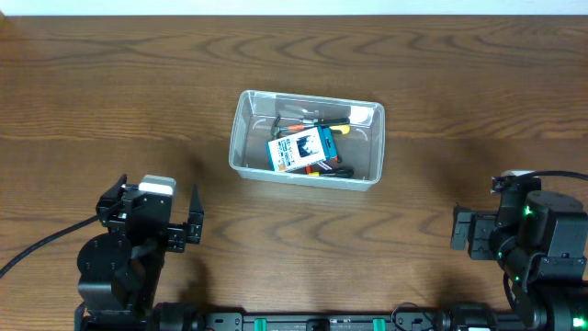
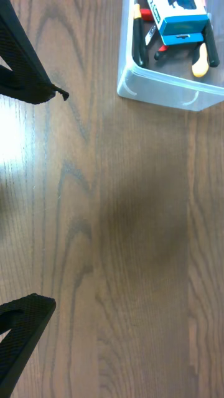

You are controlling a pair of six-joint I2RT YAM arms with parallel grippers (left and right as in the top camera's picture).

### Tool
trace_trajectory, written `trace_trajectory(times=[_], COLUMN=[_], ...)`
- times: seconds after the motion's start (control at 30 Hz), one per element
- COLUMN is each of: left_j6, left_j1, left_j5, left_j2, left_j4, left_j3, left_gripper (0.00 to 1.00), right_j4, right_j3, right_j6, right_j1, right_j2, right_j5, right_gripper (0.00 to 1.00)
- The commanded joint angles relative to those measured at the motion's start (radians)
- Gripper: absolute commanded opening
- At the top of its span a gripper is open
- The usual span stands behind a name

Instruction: Pack container

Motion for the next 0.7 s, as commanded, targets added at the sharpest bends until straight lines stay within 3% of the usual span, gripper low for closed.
trace_trajectory(times=[0.0, 0.47, 0.67], left_j6=[0.013, 0.013, 0.013], left_j1=[-0.004, -0.004, -0.004], left_j5=[0.01, 0.01, 0.01], left_j2=[0.002, 0.002, 0.002], left_j4=[0.0, 0.0, 0.0], left_j3=[-0.002, -0.002, -0.002], left_gripper=[0.98, 0.98, 0.98], right_j4=[-0.001, -0.006, 0.008], right_j3=[-0.004, -0.004, -0.056], right_j6=[0.017, 0.015, -0.062], right_j1=[0.01, -0.003, -0.005], right_j2=[-0.001, -0.012, -0.184], right_j5=[0.013, 0.016, -0.088], right_gripper=[0.99, 0.99, 0.99])
